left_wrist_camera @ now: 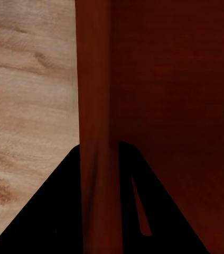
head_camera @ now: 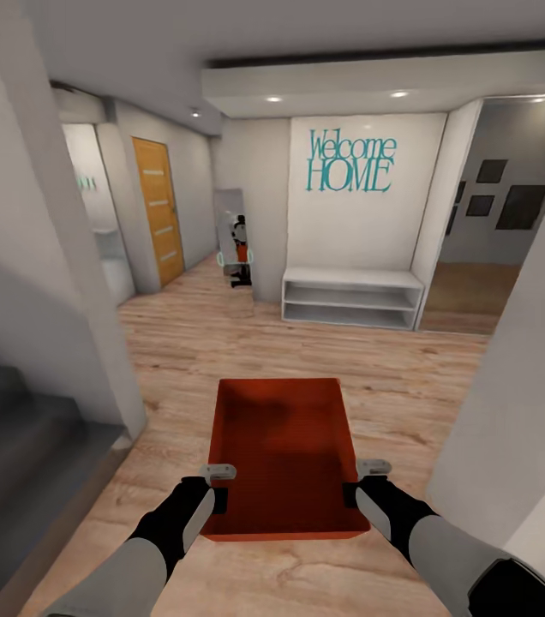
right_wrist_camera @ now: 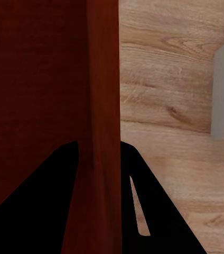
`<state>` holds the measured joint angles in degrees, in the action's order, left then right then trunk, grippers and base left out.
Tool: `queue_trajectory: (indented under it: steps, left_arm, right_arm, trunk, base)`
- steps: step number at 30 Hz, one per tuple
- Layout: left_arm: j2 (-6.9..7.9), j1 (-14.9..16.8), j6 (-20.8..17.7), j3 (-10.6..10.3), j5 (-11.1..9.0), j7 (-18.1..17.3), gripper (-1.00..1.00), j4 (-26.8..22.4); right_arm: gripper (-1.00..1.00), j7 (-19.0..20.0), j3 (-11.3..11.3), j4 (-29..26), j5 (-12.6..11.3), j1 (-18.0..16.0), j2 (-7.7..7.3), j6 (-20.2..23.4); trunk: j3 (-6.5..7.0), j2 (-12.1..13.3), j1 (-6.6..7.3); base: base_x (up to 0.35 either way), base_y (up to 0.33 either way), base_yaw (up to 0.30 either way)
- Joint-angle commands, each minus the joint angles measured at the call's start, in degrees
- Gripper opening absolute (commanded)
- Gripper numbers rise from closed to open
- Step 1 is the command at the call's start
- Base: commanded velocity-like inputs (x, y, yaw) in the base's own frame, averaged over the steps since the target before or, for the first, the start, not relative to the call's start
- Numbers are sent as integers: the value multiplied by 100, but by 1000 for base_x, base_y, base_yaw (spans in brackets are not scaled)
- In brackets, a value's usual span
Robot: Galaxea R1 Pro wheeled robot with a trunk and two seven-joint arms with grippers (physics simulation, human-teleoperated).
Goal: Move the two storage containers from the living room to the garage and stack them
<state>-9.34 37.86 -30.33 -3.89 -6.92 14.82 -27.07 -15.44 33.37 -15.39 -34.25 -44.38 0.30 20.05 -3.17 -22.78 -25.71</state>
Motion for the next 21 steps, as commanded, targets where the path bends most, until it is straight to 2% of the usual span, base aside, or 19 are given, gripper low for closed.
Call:
queue_trajectory:
  steps: [1,21]
  left_arm:
    - [11,2,-52,-86,-11,82,-100,264]
    - [11,2,-52,-86,-11,82,-100,264]
  right_arm:
    - [-100,-11,153,-79,-93,-10,-4,-1]
    - [-100,-7,153,-79,-94,-10,-4,-1]
  trunk:
    - [-13,-13,-7]
    - [-13,-13,-7]
  base:
    - [322,0,-127]
    - [322,0,-10]
